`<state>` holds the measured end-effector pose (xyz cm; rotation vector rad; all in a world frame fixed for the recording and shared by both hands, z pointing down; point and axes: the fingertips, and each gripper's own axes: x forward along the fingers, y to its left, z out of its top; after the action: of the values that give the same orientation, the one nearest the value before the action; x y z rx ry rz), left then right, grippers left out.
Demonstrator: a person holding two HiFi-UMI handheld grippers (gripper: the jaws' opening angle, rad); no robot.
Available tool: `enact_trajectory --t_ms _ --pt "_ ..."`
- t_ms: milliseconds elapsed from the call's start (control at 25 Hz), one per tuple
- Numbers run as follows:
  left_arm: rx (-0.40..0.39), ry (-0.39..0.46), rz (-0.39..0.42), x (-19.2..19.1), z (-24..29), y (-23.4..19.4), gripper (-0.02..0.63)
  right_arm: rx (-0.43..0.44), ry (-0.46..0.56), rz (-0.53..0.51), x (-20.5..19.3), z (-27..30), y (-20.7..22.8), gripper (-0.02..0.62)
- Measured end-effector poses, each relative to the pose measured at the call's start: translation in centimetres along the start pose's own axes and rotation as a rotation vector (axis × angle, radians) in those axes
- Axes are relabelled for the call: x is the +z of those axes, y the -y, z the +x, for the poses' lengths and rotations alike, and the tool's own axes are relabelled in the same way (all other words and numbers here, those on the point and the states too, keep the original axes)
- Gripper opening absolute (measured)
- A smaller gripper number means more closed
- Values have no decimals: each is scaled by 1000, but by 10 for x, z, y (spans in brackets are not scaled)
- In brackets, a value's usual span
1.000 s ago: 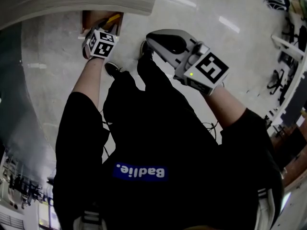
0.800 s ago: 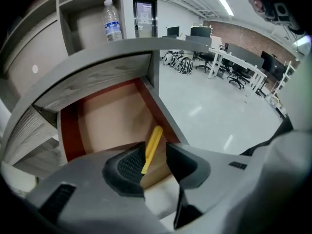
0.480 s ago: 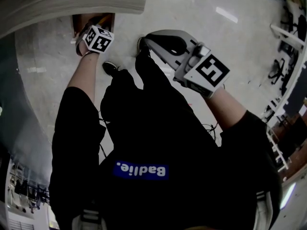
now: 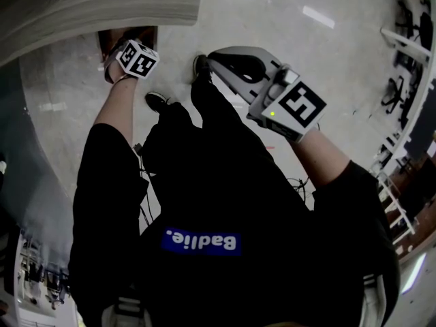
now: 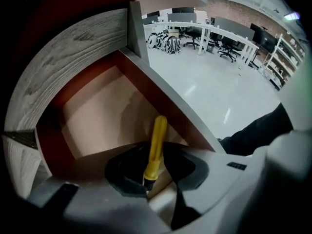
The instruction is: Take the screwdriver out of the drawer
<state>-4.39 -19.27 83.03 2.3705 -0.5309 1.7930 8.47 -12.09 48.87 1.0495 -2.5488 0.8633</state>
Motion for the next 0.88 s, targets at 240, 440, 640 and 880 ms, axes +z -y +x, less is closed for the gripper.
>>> enact_trajectory --t_ms 240,440,640,880 --pt "-14 4 21 0 -3 -3 91 -18 9 9 2 -2 3 31" --pt "-8 25 53 8 -17 2 81 -13 26 -5 9 -6 -3 31" --pt "3 61 49 13 -44 10 74 -9 39 -18 16 -16 -19 31" --pt "37 115 12 15 -70 6 74 -8 44 -38 21 -22 -31 31"
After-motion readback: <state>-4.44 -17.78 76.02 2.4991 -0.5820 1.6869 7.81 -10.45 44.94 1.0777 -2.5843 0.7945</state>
